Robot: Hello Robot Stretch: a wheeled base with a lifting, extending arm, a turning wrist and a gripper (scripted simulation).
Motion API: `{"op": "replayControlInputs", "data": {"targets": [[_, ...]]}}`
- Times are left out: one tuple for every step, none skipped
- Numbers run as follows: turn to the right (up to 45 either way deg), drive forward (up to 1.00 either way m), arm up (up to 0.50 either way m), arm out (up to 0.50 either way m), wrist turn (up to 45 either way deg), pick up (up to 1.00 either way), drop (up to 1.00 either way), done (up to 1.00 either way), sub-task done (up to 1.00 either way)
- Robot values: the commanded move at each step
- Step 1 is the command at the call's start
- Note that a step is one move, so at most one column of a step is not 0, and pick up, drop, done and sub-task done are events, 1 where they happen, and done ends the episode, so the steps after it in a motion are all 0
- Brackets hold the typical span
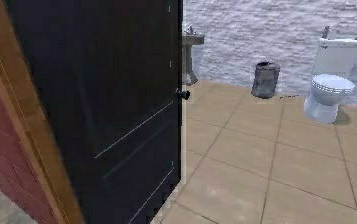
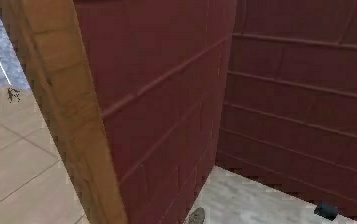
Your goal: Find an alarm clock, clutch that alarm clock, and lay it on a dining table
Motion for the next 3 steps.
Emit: {"op": "replayControlInputs", "data": {"targets": [[0.0, 0.2, 0.0, 0.0, 0.0, 0.0, 0.0, 0.0, 0.0], [21.0, 0.0, 0.0, 0.0, 0.0, 0.0, 0.0, 0.0, 0.0], [0.0, 1.0, 0.0, 0.0, 0.0, 0.0, 0.0, 0.0, 0.0]]}}
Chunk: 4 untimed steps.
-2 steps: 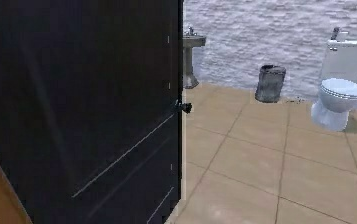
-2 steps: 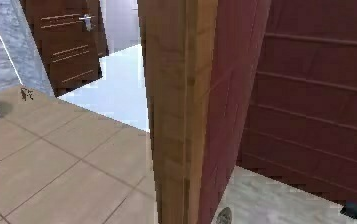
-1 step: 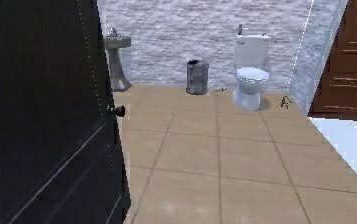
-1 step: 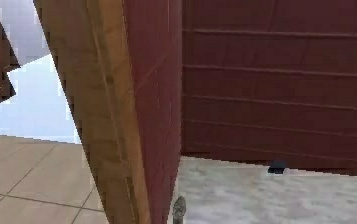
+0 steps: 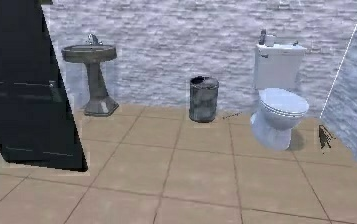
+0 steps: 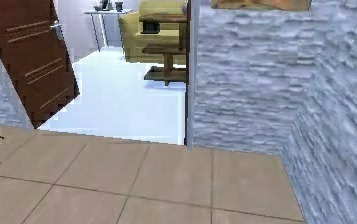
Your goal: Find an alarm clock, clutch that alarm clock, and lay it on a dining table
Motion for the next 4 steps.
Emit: {"op": "replayControlInputs", "data": {"targets": [[6.0, 0.0, 0.0, 0.0, 0.0, 0.0, 0.0, 0.0, 0.0], [0.0, 0.2, 0.0, 0.0, 0.0, 0.0, 0.0, 0.0, 0.0], [45.0, 0.0, 0.0, 0.0, 0.0, 0.0, 0.0, 0.0, 0.0], [9.0, 0.0, 0.0, 0.0, 0.0, 0.0, 0.0, 0.0, 0.0]]}}
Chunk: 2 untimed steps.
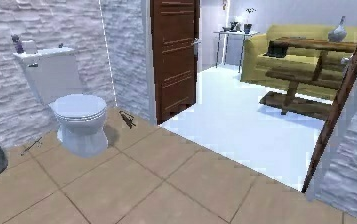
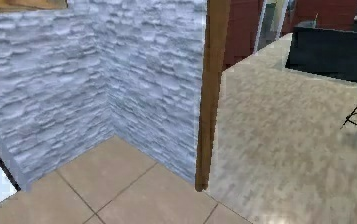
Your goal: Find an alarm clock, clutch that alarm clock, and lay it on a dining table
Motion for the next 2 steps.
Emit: {"op": "replayControlInputs", "data": {"targets": [[0.0, 0.3, 0.0, 0.0, 0.0, 0.0, 0.0, 0.0, 0.0], [-45.0, 0.0, 0.0, 0.0, 0.0, 0.0, 0.0, 0.0, 0.0]]}}
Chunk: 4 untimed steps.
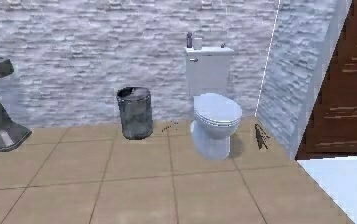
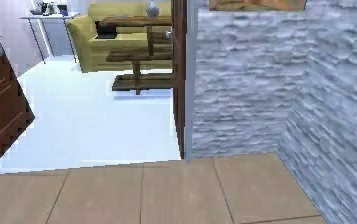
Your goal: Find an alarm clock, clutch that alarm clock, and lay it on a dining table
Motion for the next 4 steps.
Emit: {"op": "replayControlInputs", "data": {"targets": [[-45.0, 0.0, 0.0, 0.0, 0.0, 0.0, 0.0, 0.0, 0.0], [-27.0, 0.0, 0.0, 0.0, 0.0, 0.0, 0.0, 0.0, 0.0], [0.0, 0.85, 0.0, 0.0, 0.0, 0.0, 0.0, 0.0, 0.0], [-39.0, 0.0, 0.0, 0.0, 0.0, 0.0, 0.0, 0.0, 0.0]]}}
